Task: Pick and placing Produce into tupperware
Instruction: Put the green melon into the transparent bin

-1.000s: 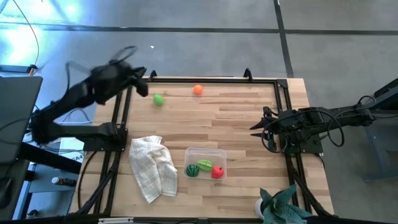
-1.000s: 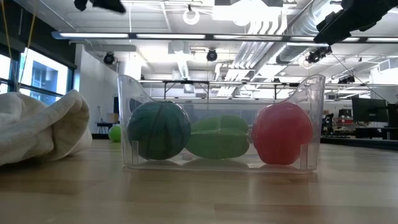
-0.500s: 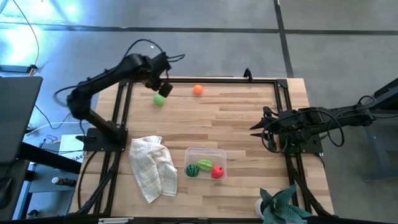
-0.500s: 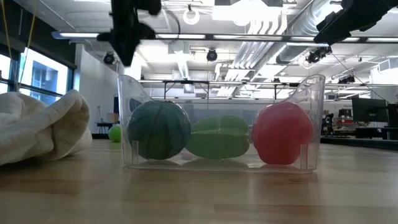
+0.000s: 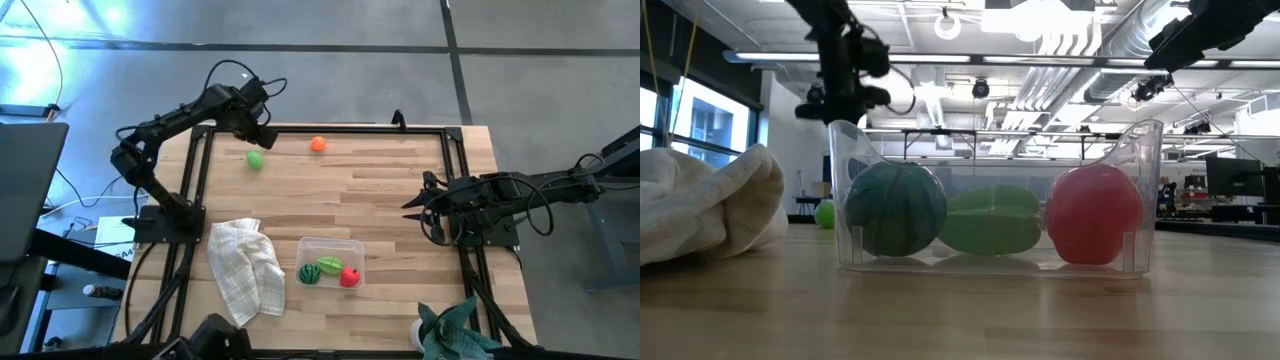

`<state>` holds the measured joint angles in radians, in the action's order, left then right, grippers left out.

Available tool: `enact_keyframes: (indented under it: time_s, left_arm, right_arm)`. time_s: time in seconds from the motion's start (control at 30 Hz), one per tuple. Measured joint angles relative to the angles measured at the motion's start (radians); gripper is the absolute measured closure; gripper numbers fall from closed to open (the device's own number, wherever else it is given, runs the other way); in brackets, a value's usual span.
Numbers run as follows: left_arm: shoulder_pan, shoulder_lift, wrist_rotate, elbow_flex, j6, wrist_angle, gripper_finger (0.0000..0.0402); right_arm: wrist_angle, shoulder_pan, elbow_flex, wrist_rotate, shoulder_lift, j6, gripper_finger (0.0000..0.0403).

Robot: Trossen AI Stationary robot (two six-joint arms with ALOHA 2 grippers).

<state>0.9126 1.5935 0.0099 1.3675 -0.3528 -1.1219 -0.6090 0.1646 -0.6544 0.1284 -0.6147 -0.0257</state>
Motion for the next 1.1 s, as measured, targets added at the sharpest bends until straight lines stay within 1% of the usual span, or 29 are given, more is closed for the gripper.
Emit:
enact_keyframes:
  time_s: [0.1, 0.23, 0.37, 0.53, 0.63, 0.9, 1.0, 1.1]
  left_arm:
    - [0.026, 0.000, 0.052, -0.082, -0.027, 0.096, 0.0364]
    - [0.034, 0.000, 0.046, -0.161, -0.053, 0.162, 0.0364]
    - [0.045, 0.000, 0.034, -0.193, -0.051, 0.175, 0.0364]
    - [0.051, 0.000, 0.032, -0.196, -0.045, 0.181, 0.0357]
    - [0.049, 0.000, 0.032, -0.196, -0.045, 0.203, 0.0325]
    - [0.058, 0.000, 0.045, -0.196, -0.137, 0.183, 0.0193]
    - [0.056, 0.000, 0.043, -0.196, -0.191, 0.175, 0.0158]
    - [0.055, 0.000, 0.039, -0.196, -0.220, 0.176, 0.0135]
  right_arm:
    - [0.000, 0.000, 0.000, 0.000, 0.000, 0.000, 0.0297]
    - [0.000, 0.000, 0.000, 0.000, 0.000, 0.000, 0.0297]
    - [0.000, 0.000, 0.000, 0.000, 0.000, 0.000, 0.0297]
    - [0.000, 0.000, 0.000, 0.000, 0.000, 0.000, 0.0297]
    - [0.000, 0.000, 0.000, 0.000, 0.000, 0.000, 0.0297]
    - [0.000, 0.000, 0.000, 0.000, 0.000, 0.000, 0.0297]
    - [0.000, 0.000, 0.000, 0.000, 0.000, 0.000, 0.0297]
    - [0.000, 0.000, 0.000, 0.000, 0.000, 0.000, 0.0297]
